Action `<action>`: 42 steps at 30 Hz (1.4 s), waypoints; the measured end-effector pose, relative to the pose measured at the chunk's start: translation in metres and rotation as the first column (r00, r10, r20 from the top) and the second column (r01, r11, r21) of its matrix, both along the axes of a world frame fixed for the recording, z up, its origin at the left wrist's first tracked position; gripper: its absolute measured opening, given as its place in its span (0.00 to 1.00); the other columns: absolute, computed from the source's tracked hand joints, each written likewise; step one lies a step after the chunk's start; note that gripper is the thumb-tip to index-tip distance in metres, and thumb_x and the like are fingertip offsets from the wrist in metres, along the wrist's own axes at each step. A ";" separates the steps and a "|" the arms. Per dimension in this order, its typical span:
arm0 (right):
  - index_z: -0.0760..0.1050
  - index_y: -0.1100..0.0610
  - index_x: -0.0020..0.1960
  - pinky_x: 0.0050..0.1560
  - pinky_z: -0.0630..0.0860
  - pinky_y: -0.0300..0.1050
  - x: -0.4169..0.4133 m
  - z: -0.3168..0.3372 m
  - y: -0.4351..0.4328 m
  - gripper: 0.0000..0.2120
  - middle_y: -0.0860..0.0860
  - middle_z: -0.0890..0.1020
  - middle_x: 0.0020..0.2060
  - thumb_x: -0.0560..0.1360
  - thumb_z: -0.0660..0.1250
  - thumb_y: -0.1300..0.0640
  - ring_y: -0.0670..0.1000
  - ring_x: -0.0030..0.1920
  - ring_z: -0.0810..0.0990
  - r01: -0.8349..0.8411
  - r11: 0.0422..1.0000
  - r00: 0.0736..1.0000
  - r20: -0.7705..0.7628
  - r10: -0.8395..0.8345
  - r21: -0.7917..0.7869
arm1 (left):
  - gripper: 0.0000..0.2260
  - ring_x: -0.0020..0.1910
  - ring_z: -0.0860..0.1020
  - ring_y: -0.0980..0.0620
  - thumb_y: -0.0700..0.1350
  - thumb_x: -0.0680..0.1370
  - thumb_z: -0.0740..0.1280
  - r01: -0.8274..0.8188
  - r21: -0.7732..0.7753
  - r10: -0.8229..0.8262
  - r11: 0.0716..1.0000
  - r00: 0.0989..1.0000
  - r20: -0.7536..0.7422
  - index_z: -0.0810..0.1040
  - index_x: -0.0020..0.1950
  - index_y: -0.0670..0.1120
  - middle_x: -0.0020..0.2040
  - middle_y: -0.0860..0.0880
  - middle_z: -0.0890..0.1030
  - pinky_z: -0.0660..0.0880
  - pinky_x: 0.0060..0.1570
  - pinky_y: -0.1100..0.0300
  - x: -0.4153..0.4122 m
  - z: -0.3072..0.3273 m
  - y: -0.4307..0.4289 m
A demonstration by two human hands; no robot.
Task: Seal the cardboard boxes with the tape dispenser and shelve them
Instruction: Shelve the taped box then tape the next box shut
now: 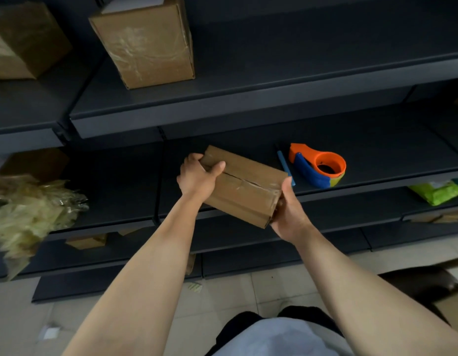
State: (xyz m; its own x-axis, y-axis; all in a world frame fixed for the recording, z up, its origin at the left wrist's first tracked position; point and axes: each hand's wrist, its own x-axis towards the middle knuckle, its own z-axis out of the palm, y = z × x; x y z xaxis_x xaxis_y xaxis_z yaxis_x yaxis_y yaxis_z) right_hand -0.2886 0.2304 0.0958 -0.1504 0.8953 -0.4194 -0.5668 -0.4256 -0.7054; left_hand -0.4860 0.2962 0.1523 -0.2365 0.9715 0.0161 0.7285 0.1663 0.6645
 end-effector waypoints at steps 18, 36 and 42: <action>0.71 0.53 0.66 0.52 0.76 0.51 -0.040 0.027 0.000 0.29 0.51 0.80 0.56 0.68 0.74 0.48 0.53 0.58 0.78 0.225 0.970 0.955 0.216 -0.201 -0.091 | 0.55 0.73 0.54 0.40 0.77 0.60 0.60 0.238 -0.249 -0.255 0.939 0.966 -0.037 0.51 0.77 0.46 0.74 0.43 0.53 0.57 0.70 0.41 -0.012 0.038 -0.049; 0.63 0.50 0.71 0.62 0.71 0.47 -0.065 0.048 -0.023 0.39 0.48 0.75 0.60 0.66 0.79 0.57 0.49 0.61 0.73 -0.082 0.984 0.772 0.635 -0.036 0.156 | 0.34 0.63 0.69 0.50 0.55 0.66 0.76 0.220 -0.081 -0.200 0.972 0.960 0.198 0.69 0.69 0.48 0.67 0.48 0.65 0.68 0.56 0.61 -0.054 0.023 -0.100; 0.68 0.48 0.67 0.50 0.70 0.37 -0.039 0.057 -0.054 0.33 0.44 0.76 0.54 0.65 0.79 0.55 0.47 0.56 0.73 -0.159 0.949 0.715 0.695 -0.078 0.270 | 0.37 0.62 0.74 0.52 0.49 0.66 0.78 0.189 -0.085 -0.139 0.978 0.901 0.410 0.67 0.72 0.47 0.63 0.50 0.76 0.72 0.63 0.51 -0.033 0.025 -0.142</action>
State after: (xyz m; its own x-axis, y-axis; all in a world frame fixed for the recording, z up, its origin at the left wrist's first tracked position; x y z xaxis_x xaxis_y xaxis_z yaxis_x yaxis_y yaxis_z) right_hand -0.3276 0.1765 0.1530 0.0353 0.9893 -0.1419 0.1431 -0.1455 -0.9789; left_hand -0.5185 0.1538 0.1773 -0.0357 0.9857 -0.1646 0.4294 0.1639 0.8881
